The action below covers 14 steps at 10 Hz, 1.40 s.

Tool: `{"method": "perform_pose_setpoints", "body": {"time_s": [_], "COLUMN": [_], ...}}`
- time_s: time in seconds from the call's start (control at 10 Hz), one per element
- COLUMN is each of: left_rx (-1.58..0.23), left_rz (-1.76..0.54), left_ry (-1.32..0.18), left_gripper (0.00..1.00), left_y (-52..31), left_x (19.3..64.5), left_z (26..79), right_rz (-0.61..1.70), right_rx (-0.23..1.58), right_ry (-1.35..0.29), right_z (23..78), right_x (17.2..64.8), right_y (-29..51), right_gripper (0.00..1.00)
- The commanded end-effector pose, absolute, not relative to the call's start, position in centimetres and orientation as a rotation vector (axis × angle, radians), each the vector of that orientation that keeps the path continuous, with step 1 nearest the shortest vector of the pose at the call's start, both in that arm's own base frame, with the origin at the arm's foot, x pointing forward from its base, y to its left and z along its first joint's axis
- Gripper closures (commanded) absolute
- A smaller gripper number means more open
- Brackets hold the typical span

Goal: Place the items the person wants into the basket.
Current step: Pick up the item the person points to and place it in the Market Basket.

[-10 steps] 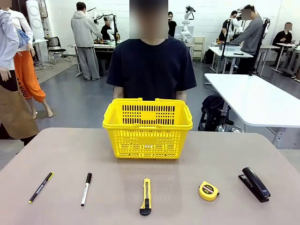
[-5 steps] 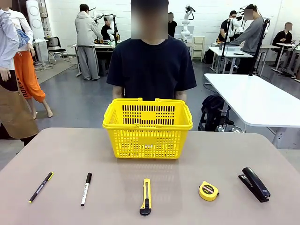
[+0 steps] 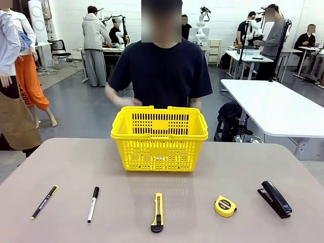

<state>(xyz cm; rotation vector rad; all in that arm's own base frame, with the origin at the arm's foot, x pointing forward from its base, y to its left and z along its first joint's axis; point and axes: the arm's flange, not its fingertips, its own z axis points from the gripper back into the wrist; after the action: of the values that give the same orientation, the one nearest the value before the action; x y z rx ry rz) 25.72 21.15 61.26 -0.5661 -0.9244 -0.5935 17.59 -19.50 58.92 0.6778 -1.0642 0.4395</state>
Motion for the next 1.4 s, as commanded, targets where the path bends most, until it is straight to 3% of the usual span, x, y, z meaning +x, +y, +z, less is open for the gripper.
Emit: {"method": "perform_pose_setpoints", "body": {"time_s": [0.0, 1.1, 1.3], "left_rx": [-0.569, -0.569, -0.522], "left_rz": [-0.613, -0.613, -0.501], "left_ry": [-0.941, -0.941, -0.845], "left_gripper": [0.00, 0.00, 0.00], "left_y": [21.3, 21.3, 18.5], "left_x": [25.8, 25.8, 25.9], "left_z": [61.3, 61.3, 61.9], "right_rz": [0.439, 0.439, 0.439], "right_rx": [0.680, 0.680, 0.680], "right_ry": [-1.077, -1.077, -1.077], "right_z": [59.0, 59.0, 59.0], "right_x": [17.8, 17.8, 17.8], "right_y": [-19.5, -19.5, -19.5], "right_gripper": [0.00, 0.00, 0.00]}}
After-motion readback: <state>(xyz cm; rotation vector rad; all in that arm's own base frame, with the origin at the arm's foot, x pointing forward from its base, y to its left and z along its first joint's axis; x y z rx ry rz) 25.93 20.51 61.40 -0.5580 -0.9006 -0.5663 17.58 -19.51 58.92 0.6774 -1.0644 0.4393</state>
